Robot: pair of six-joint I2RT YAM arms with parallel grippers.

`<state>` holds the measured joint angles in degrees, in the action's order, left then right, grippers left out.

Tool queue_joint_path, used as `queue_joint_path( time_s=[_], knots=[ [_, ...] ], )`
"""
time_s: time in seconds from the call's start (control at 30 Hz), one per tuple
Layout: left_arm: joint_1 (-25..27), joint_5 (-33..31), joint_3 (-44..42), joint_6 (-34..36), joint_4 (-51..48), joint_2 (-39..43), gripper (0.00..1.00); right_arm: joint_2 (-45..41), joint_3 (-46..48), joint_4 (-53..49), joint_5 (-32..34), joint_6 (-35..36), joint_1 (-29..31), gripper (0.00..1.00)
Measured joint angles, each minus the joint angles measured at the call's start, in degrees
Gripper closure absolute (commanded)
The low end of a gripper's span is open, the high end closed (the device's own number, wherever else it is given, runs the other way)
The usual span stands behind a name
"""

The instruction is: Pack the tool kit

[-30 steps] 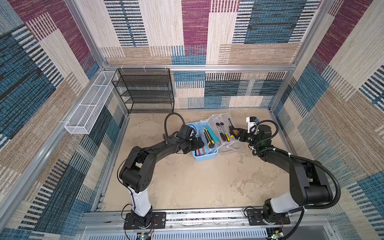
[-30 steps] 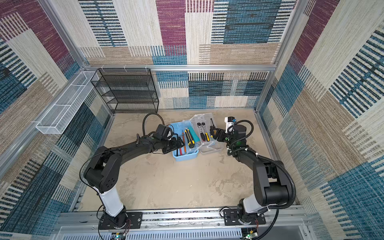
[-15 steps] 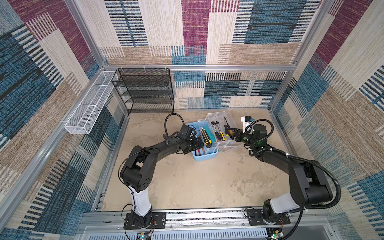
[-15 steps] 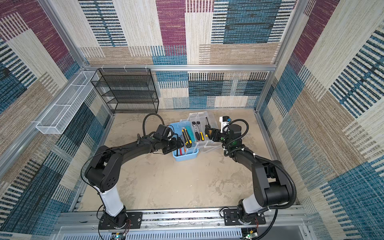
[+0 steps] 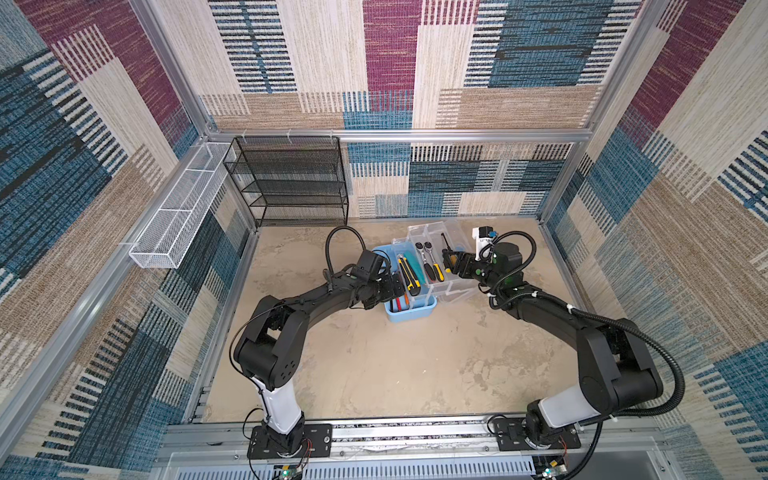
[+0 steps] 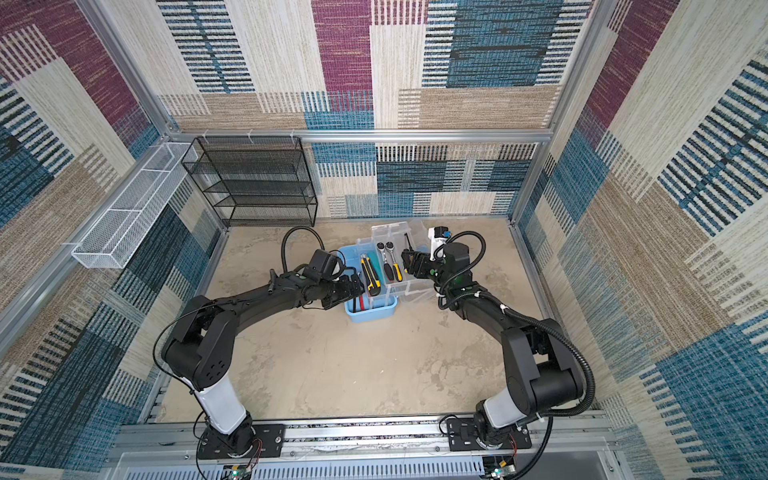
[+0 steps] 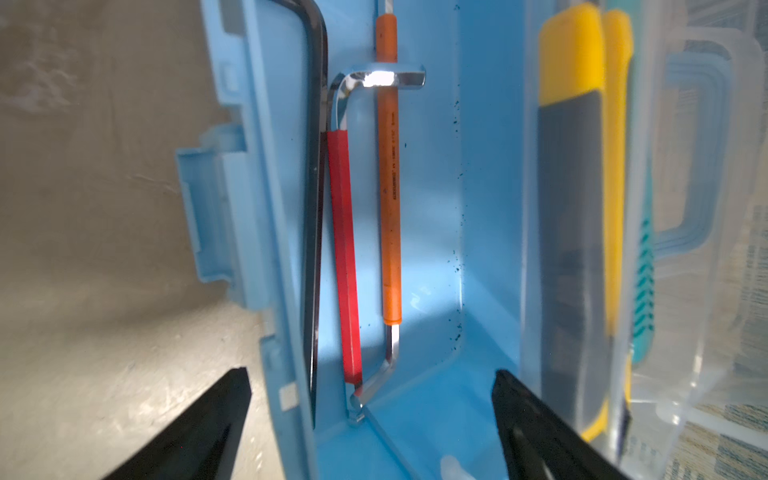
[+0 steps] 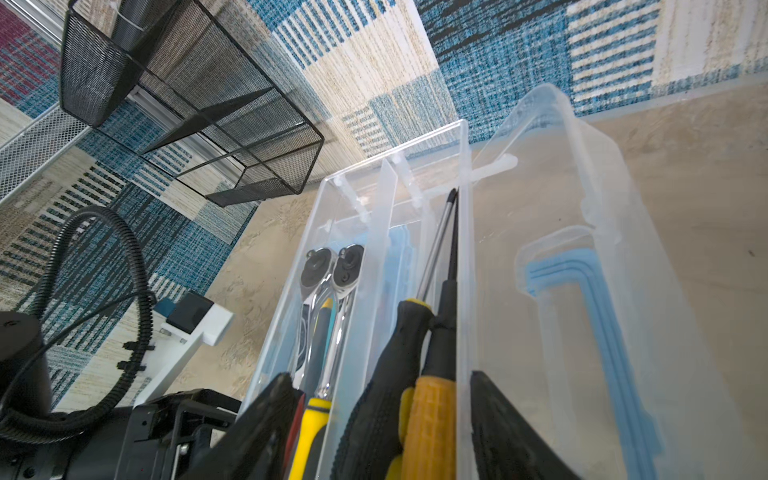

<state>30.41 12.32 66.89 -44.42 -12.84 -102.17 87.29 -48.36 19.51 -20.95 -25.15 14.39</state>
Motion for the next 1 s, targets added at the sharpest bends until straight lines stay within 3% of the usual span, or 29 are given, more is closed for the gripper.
queue_joint_path(
  time_s=[0.43,0.7,1.0],
  knots=[
    [-0.9,-3.3,-0.4,1.2,-3.2,6.2,0.04,1.6,-2.8,-2.4,2.2,1.3,2.7,0.32],
    [-0.7,-4.2,10.0,5.8,-5.2,5.2,0.06,2.0,-3.9,-4.5,4.7,2.5,4.5,0.33],
    [0.5,-1.5,19.6,8.6,-8.0,-1.5,0.18,2.7,-5.2,-5.7,6.1,3.1,5.1,0.32]
  ],
)
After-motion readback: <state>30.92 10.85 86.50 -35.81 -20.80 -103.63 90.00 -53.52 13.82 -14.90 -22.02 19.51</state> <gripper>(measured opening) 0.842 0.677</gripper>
